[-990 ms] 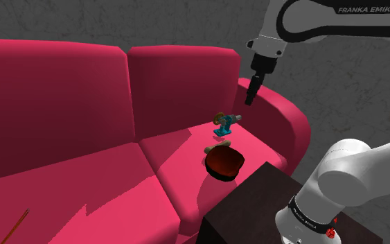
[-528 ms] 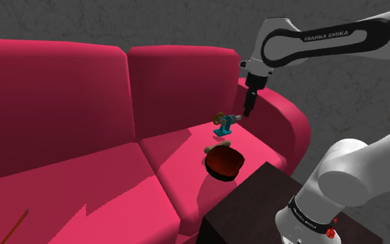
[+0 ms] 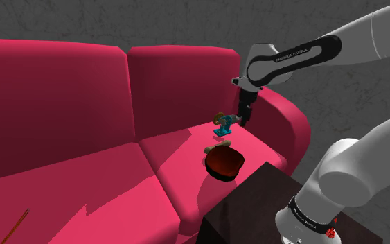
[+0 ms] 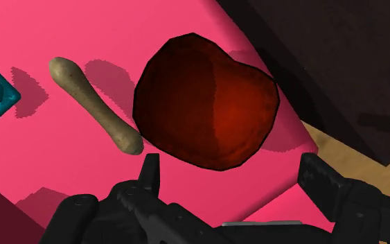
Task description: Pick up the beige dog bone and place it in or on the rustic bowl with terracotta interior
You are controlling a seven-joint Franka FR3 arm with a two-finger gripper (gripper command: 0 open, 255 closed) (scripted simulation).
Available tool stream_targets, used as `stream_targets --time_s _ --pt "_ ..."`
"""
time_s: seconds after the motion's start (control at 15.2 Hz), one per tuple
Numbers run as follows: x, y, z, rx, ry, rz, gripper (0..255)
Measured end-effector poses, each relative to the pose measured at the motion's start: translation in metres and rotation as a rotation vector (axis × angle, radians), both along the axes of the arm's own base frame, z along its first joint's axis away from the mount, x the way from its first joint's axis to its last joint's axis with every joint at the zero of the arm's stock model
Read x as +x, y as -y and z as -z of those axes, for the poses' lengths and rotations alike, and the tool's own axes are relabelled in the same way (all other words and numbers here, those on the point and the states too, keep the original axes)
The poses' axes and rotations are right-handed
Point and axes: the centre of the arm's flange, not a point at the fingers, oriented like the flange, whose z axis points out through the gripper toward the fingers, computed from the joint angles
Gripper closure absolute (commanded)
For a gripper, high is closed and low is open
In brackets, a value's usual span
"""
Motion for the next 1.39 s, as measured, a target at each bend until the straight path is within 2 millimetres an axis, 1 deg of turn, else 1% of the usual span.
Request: stream_targets --time_s 0.13,0.2,0.26,0.53,0.66,0.73,0.99,1.06,1.19,1.32,1.39 --pt "0.016 0.009 0.020 -0.001 -0.006 -0.053 0" --pt "0.021 0.017 0.030 -0.001 -0.009 -0.079 0" --pt "0.024 0.023 0.044 -0.001 -0.013 -0.106 0" --pt "0.047 0.037 0.087 -0.002 -0.024 -0.212 0" --pt "0.063 0.044 0.110 -0.003 -0.031 -0.264 0" --pt "0.068 0.051 0.120 -0.004 -0.033 -0.289 0" --pt "0.095 0.065 0.163 -0.006 -0.046 -0.396 0" --pt "0.102 0.064 0.174 -0.006 -0.049 -0.423 0" --pt "0.117 0.072 0.197 -0.007 -0.055 -0.476 0" --pt "0.127 0.079 0.222 -0.008 -0.062 -0.529 0" --pt "0.134 0.078 0.233 -0.008 -0.066 -0.556 0"
